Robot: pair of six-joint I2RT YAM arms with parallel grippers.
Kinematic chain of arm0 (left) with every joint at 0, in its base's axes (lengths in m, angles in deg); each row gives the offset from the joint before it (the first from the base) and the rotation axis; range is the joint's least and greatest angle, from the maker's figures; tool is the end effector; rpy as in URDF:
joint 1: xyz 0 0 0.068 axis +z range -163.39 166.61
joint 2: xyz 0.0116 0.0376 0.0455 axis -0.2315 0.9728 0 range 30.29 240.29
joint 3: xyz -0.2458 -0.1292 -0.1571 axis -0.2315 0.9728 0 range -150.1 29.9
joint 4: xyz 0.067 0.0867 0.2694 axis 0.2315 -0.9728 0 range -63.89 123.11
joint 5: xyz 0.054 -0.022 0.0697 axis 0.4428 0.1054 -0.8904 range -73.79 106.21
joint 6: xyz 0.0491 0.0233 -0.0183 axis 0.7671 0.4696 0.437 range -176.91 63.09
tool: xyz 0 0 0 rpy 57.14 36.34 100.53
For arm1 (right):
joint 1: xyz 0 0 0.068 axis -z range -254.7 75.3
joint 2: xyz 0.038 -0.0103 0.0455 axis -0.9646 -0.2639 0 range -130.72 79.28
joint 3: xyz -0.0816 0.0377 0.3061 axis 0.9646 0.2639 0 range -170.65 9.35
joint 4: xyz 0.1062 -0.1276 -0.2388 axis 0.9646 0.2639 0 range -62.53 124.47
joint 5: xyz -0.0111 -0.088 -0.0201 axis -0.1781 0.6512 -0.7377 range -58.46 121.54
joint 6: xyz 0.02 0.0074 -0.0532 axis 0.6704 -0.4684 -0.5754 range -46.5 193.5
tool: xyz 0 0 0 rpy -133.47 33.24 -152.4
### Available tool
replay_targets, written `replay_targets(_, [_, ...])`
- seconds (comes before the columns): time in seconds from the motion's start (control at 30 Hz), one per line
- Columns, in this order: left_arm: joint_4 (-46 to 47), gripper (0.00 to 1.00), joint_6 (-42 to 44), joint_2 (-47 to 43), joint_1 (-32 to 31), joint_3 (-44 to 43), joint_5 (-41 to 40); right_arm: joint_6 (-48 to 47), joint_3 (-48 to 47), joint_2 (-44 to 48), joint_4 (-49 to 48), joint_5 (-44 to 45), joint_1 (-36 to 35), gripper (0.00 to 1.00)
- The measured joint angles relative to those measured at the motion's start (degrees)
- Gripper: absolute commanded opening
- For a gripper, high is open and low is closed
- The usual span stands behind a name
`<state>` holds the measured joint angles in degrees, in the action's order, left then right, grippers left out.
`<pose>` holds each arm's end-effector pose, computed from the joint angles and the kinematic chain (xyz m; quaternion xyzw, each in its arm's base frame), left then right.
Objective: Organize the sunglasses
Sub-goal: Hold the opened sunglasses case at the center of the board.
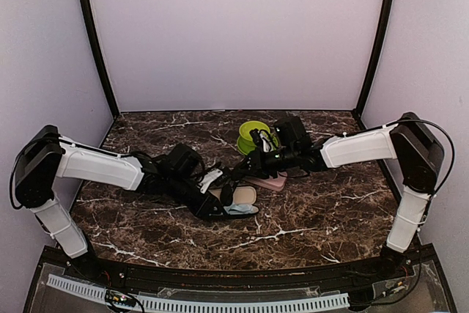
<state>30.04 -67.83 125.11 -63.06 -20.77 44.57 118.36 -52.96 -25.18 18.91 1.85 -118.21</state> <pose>0.2186 -0.2874 0.1941 0.3838 0.8220 -0.3752 0.1902 0.3007 0.3133 0.2139 -0.1110 0.8532 0.4803 0.1702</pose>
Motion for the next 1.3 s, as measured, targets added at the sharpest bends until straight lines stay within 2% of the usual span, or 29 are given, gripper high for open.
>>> replay_targets(0.4, [-0.57, 0.30, 2.12, 1.64, -0.07, -1.66, 2.84, 0.00, -0.87, 0.00, 0.02, 0.22, 0.00, 0.28])
replay_targets(1.07, [-2.99, 0.28, 4.39, 3.85, -0.17, -2.78, 4.83, 0.50, -1.81, 0.02, -0.02, 1.09, 0.00, 0.23])
replay_targets(1.3, [-3.04, 0.23, 4.94, 3.87, -0.76, -2.78, 4.90, 0.94, -1.81, 0.02, -0.11, 1.27, 0.00, 0.25])
